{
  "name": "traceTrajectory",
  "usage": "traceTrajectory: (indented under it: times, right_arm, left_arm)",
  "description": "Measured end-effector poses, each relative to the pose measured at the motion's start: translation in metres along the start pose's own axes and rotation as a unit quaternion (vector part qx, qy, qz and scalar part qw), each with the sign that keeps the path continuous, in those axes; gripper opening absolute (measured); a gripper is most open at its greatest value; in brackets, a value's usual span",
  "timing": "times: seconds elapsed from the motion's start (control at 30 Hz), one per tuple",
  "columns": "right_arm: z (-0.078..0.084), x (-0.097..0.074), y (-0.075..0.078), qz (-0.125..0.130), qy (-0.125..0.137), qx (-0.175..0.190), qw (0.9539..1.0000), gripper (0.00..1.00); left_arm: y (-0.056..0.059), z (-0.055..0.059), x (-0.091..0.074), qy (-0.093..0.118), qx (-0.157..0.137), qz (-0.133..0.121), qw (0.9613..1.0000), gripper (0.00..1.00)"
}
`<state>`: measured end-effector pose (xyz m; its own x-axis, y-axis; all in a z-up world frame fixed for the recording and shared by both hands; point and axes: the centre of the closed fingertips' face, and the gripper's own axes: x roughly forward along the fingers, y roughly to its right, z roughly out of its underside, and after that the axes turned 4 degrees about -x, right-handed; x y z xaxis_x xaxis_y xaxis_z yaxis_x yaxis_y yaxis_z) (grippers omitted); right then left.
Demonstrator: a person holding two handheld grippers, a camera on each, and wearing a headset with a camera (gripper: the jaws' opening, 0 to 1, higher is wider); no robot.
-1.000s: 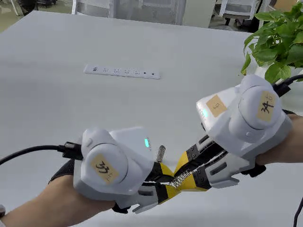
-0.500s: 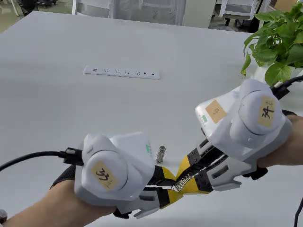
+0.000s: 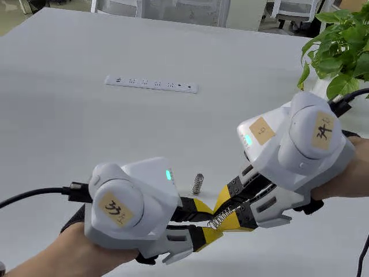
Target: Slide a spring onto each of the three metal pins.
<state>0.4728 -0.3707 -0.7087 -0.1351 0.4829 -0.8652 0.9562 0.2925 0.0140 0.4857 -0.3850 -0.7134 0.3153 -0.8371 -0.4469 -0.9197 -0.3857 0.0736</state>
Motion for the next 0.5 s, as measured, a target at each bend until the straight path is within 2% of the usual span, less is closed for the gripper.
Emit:
traceTrajectory:
  times: [0.17,0.27,0.4,0.5]
  right_arm:
    - [0.006,-0.001,0.003,0.005,-0.007,0.002,1.0,0.07]
    - [0.01,-0.003,0.004,0.008,-0.007,0.007,0.9999,0.07]
    - [0.016,-0.004,0.004,0.011,-0.012,0.012,0.9998,0.07]
    - [0.021,-0.006,0.004,0.014,-0.013,0.017,0.9997,0.07]
  left_arm:
    - [-0.01,0.009,-0.003,0.001,-0.009,-0.026,0.9996,0.28]
    - [-0.019,0.014,-0.007,0.007,-0.03,-0.046,0.9984,0.38]
    - [-0.033,0.018,-0.015,0.016,-0.047,-0.078,0.9957,0.54]
    - [-0.046,0.023,-0.024,0.022,-0.069,-0.105,0.9918,0.63]
